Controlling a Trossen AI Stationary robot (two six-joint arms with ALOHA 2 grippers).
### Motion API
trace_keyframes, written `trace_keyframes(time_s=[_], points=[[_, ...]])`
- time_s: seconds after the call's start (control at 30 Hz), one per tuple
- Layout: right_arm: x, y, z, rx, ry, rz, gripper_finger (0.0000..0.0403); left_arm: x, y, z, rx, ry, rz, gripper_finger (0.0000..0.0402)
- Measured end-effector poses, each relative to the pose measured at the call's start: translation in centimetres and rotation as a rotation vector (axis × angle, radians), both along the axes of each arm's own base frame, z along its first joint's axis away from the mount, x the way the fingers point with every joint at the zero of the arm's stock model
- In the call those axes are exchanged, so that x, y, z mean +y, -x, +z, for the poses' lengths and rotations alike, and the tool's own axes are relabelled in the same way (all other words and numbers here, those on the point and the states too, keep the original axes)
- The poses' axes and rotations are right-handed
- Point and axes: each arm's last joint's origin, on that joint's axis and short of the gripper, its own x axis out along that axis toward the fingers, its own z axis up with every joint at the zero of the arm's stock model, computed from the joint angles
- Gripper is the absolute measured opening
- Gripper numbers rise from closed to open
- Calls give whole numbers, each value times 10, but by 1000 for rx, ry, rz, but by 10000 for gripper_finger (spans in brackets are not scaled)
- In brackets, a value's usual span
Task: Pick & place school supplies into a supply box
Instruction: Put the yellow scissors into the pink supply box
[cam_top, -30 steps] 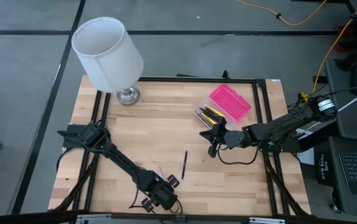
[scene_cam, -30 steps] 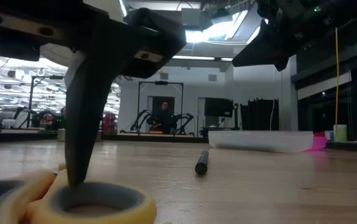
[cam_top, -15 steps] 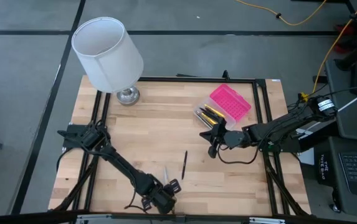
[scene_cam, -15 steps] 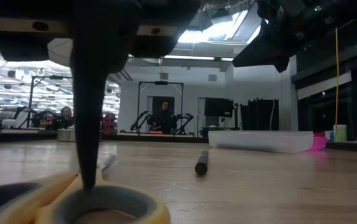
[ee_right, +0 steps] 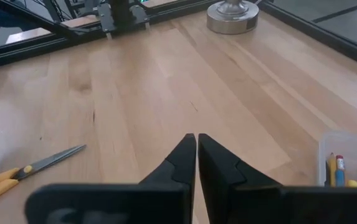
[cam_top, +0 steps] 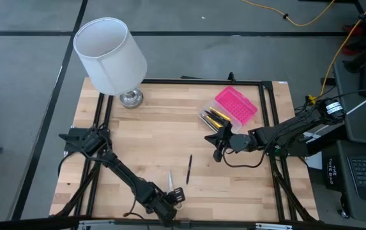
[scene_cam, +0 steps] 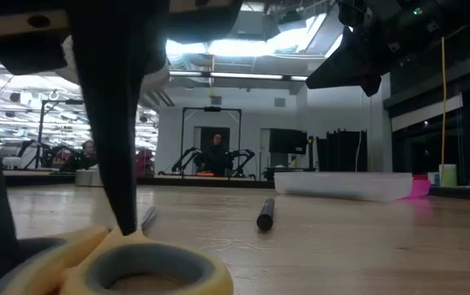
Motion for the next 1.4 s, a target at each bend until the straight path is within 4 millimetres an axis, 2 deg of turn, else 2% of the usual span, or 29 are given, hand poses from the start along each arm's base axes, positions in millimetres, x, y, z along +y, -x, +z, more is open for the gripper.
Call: trace_keyframes(time_s=[0.27, 0.67, 1.13, 1.4], points=[[0, 0, -1, 5, -1, -1, 23, -4, 2, 0, 46, 45, -100, 144], [0, 0, -1, 5, -3, -2, 24, 11, -7, -3, 136, 167, -129, 143], [0, 0, -1, 4, -4, -3, 23, 45, -24, -8, 261, 363, 284, 143], [0, 0, -1, 4, -4, -3, 23, 55, -29, -8, 249, 359, 350, 143]])
